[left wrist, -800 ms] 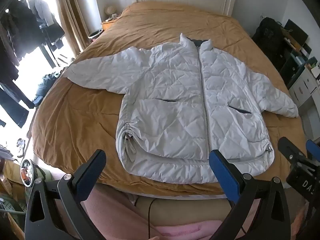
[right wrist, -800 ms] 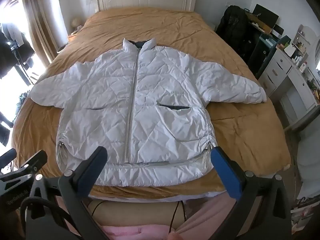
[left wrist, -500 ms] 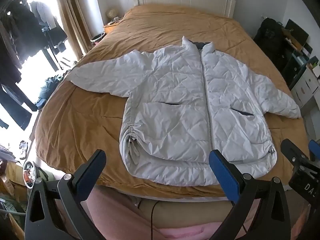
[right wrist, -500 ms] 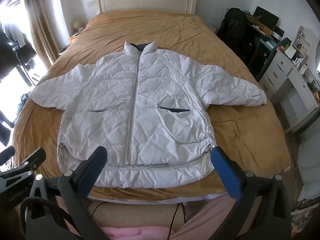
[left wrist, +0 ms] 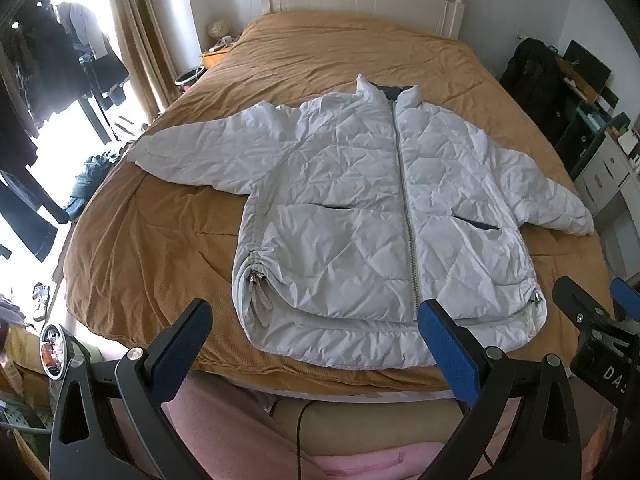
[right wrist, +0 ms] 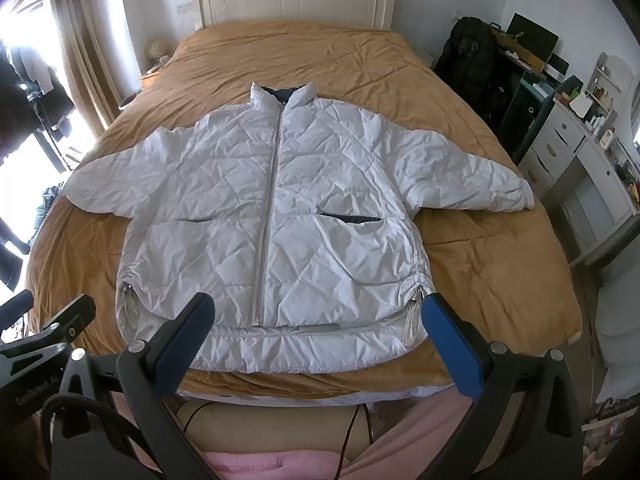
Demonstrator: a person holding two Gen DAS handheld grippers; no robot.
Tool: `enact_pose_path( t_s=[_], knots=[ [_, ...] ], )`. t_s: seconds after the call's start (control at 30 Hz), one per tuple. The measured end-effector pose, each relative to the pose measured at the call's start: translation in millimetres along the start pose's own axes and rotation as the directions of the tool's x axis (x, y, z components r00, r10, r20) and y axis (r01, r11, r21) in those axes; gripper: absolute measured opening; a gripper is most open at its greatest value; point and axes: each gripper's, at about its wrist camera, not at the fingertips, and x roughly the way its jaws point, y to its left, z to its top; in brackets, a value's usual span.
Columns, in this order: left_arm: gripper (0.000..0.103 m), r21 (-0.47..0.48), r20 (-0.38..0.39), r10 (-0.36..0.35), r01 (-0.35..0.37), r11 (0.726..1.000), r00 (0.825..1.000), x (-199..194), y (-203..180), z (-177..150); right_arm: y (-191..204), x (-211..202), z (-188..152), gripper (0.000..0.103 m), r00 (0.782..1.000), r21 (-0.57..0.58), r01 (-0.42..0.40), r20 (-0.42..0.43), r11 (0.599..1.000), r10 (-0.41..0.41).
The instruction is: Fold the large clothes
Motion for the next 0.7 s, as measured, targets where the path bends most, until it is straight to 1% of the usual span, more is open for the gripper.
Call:
enact_pose_path(
  t_s=[0.13, 0.27, 0.7],
  knots=[
    [0.102, 0.0, 0.0, -0.007, 0.007, 1.0, 1.0, -1.7, 0.2, -1.7, 1.1, -1.6, -1.7, 0.103, 1.0, 0.001, -0.006, 0.003, 1.0, 0.006],
    [0.102, -0.001, 0.008, 0.001, -0.001, 1.0, 1.0, -4.1, 1.2, -5.4, 1.3, -2.3, -4.3, 0.103, 1.0, 0.004, -0.015, 0.0, 1.0, 0.015],
    [0.102, -0.005, 0.01, 0.003, -0.003, 1.0, 1.0, -6.5, 2.1, -8.0, -2.4, -3.1, -6.8, 0.103, 1.0, 0.007, -0.007, 0.004, 1.0, 0.007]
  ],
)
